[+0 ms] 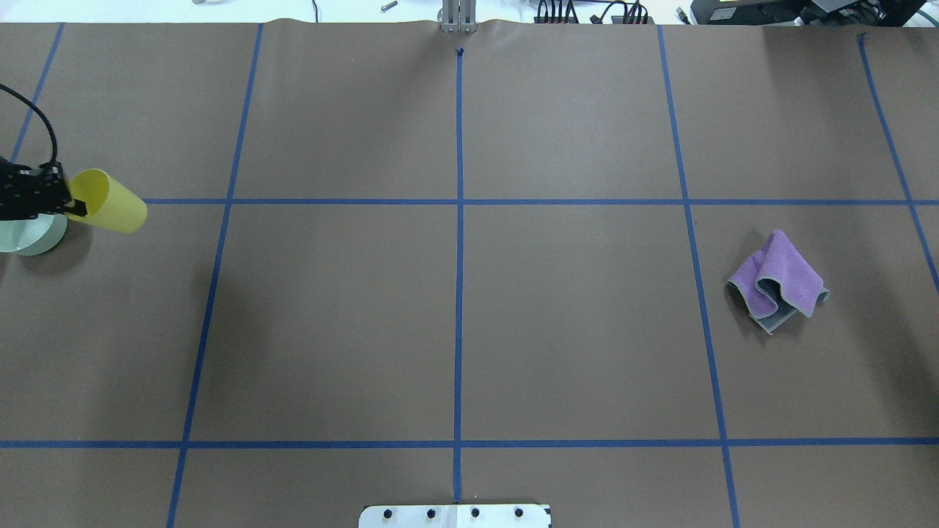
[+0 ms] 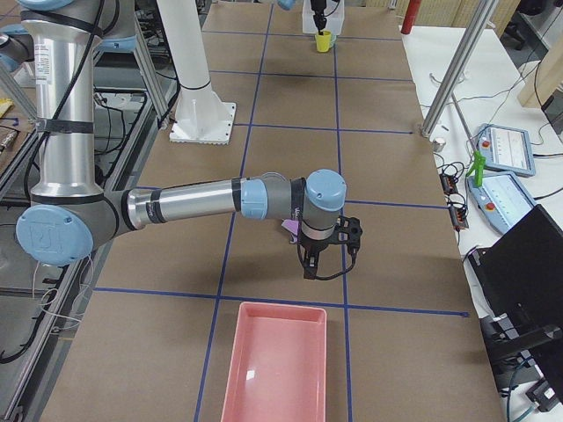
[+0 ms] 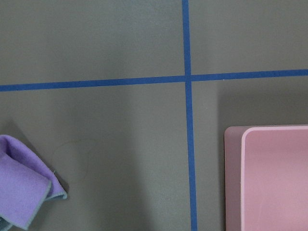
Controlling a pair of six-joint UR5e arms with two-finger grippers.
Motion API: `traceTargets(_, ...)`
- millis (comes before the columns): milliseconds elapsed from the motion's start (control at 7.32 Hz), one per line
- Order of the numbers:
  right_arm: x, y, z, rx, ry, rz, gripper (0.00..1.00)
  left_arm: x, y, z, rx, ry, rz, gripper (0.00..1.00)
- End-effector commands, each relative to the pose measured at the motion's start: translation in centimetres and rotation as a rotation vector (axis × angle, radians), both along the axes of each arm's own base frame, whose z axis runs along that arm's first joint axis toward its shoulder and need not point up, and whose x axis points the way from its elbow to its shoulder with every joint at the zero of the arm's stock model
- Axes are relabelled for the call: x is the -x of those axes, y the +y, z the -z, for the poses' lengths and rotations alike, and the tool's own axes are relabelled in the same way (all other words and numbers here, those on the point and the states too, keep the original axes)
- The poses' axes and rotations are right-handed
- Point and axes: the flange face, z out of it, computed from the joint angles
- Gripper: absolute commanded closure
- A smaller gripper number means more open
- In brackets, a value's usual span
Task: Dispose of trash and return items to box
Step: 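Lift the yellow cup with the left gripper and drop it into the clear bin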
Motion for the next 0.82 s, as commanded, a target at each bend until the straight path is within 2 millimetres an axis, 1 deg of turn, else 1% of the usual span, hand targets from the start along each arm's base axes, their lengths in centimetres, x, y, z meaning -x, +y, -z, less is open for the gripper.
traceTargets(0, 0.0, 0.1, 0.2, 0.000, -0.019, -0.002, 0.00, 10.2, -0.3, -2.7, -0.075, -0.051, -0.026, 1.00)
traceTargets(273, -0.1, 0.6, 0.8, -0.007, -0.037, -0.005, 0.00, 15.5, -0.4, -5.9, -0.121, -0.143, -0.089, 1.00)
traceTargets(410, -0.1, 0.8, 0.7, -0.004, -0.039, -0.006, 0.00, 18.8, -0.3, -9.0, -0.143, -0.179, -0.105, 1.00)
traceTargets(546, -0.1, 0.8, 0.9, -0.008, -0.040, -0.006, 0.00, 23.7, -0.1, -13.7, -0.172, -0.212, -0.113, 1.00)
traceTargets(683, -0.1, 0.9, 1.2, -0.011, -0.038, -0.006, 0.00, 25.2, 0.4, -17.8, -0.176, -0.225, -0.158, 1.00)
